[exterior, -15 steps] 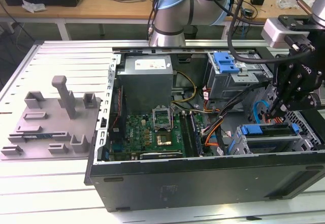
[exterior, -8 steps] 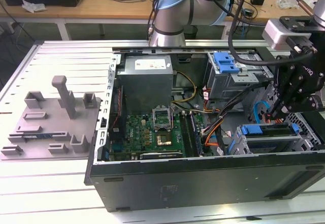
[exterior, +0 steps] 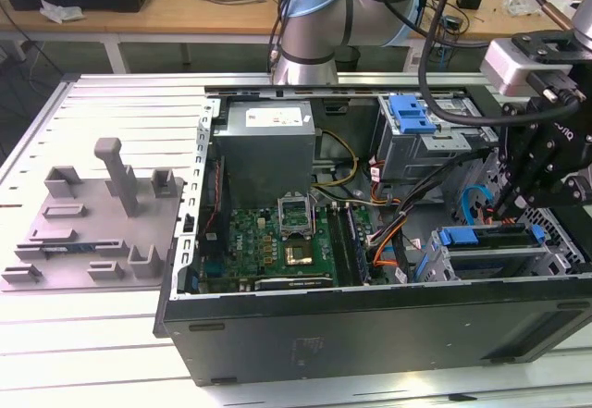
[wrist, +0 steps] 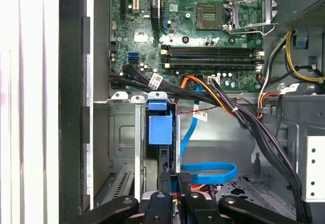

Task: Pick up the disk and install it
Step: 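Insert the second disk wire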

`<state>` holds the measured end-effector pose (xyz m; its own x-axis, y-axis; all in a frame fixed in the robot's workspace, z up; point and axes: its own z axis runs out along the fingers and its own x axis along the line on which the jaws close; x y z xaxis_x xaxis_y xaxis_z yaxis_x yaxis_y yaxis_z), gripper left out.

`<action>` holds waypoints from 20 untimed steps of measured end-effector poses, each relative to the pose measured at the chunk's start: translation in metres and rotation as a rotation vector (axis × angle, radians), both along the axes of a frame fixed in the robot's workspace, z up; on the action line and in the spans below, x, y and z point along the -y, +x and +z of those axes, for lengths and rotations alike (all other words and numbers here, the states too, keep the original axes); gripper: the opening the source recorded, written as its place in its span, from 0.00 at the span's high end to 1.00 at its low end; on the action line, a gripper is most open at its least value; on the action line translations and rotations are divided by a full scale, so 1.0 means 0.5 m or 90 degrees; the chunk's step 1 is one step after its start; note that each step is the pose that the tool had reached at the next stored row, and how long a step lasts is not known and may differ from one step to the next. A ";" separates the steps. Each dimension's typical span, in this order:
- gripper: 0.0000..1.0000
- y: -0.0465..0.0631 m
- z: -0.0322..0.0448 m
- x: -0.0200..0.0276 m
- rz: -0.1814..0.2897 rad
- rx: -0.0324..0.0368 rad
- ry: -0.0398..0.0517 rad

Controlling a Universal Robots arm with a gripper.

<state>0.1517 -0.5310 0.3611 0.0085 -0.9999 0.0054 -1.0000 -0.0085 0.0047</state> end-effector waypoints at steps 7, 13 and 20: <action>0.84 0.000 0.000 0.0024 0.000 0.0002 0.0000; 0.84 0.000 0.000 0.0080 0.000 0.0003 0.0054; 0.84 0.000 -0.003 0.0105 -0.002 0.0007 0.0066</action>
<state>0.1517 -0.5362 0.3595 0.0059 -1.0000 -0.0049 -1.0000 -0.0060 0.0035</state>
